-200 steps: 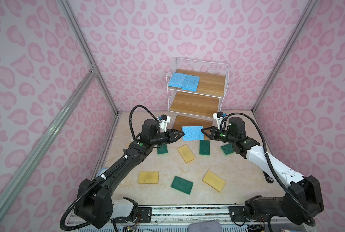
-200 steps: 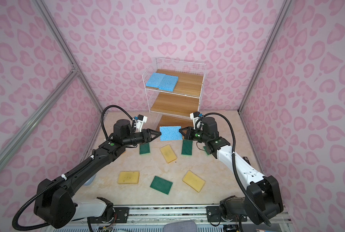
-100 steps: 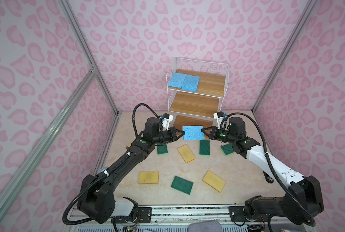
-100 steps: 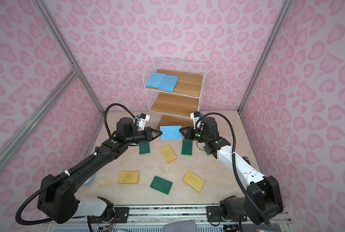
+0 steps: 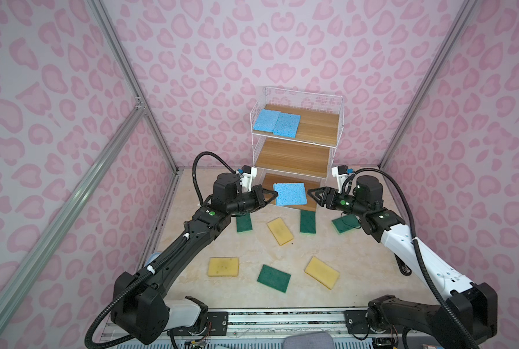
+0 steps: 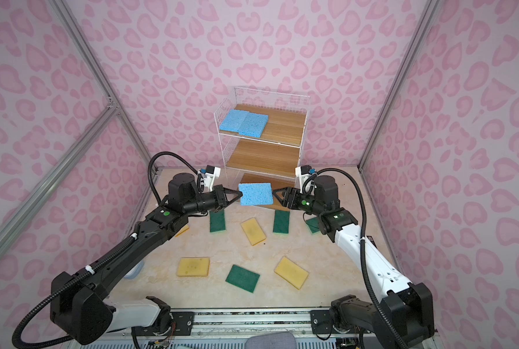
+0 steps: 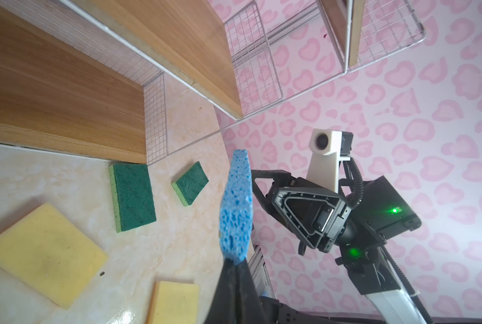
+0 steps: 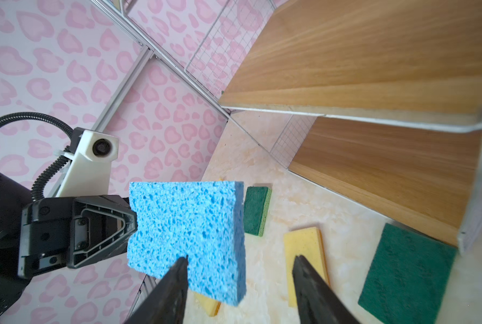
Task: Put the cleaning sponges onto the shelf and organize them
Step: 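Open the right gripper and withdraw it while the left gripper keeps the sponge, then raise the blue sponge with the left gripper toward the top shelf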
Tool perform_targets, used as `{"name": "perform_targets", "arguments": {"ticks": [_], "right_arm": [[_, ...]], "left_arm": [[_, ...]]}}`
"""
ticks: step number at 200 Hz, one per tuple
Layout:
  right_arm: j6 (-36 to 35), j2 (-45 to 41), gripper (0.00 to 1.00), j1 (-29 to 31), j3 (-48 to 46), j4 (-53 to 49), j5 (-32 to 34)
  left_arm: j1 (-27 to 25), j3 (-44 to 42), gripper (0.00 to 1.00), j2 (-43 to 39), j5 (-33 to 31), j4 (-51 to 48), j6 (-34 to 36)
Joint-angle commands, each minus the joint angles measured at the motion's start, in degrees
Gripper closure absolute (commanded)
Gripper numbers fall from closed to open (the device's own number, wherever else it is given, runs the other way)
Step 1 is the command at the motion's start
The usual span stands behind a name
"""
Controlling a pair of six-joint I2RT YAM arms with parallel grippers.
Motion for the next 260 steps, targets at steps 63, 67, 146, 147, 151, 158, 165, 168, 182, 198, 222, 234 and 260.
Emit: {"name": "perform_targets", "arguments": {"ticks": [63,67,146,147,151,158,165,168,182,198,222,234,260], "right_arm": [[0.70,-12.60,0.30,-13.38,-8.40,-5.15,2.39],[0.57,-13.08,0.28,-13.74,-8.94,-5.33,2.69],[-0.30,-15.82,0.12,-18.13,-12.81,-7.72,8.29],[-0.33,-15.85,0.12,-18.18,-12.82,-7.74,8.33],[-0.32,-16.03,0.12,-18.38,-12.91,-7.80,8.44],[-0.43,-16.29,0.11,-18.64,-13.03,-7.88,8.61],[-0.46,-16.49,0.11,-18.83,-13.10,-7.82,8.66],[-0.49,-16.52,0.11,-18.91,-13.14,-7.85,8.70],[-0.45,-16.76,0.11,-19.10,-13.51,-7.61,8.77],[-0.40,-16.93,0.11,-19.28,-13.71,-7.49,8.79],[-0.60,-17.38,0.11,-19.37,-14.38,-6.99,8.98],[-0.53,-17.38,0.11,-19.37,-14.76,-6.55,9.15],[-0.42,-16.56,0.11,-19.42,-14.95,-5.68,8.93]], "left_arm": [[-3.52,8.80,0.96,-1.98,-13.91,-3.05,-10.16],[-3.87,9.71,0.96,-1.65,-14.52,-3.45,-10.37],[-10.76,24.96,0.96,5.45,-26.00,-5.83,-12.70],[-10.74,25.24,0.96,5.63,-26.02,-5.88,-12.74],[-11.00,26.16,0.96,6.33,-26.29,-5.99,-13.00],[-11.25,27.76,0.96,7.59,-26.58,-6.32,-13.46],[-11.57,29.39,0.96,8.81,-26.85,-6.50,-13.94],[-11.62,30.12,0.96,9.49,-26.90,-6.63,-14.12],[-12.37,33.28,0.96,11.87,-27.53,-6.78,-14.86],[-13.35,37.17,0.96,14.35,-29.50,-7.49,-14.56],[-14.39,43.19,0.96,17.71,-32.45,-9.65,-13.75],[-14.64,44.69,0.96,18.45,-34.32,-10.15,-13.97],[-15.08,44.91,0.96,19.06,-38.77,-8.89,-15.67]]}}
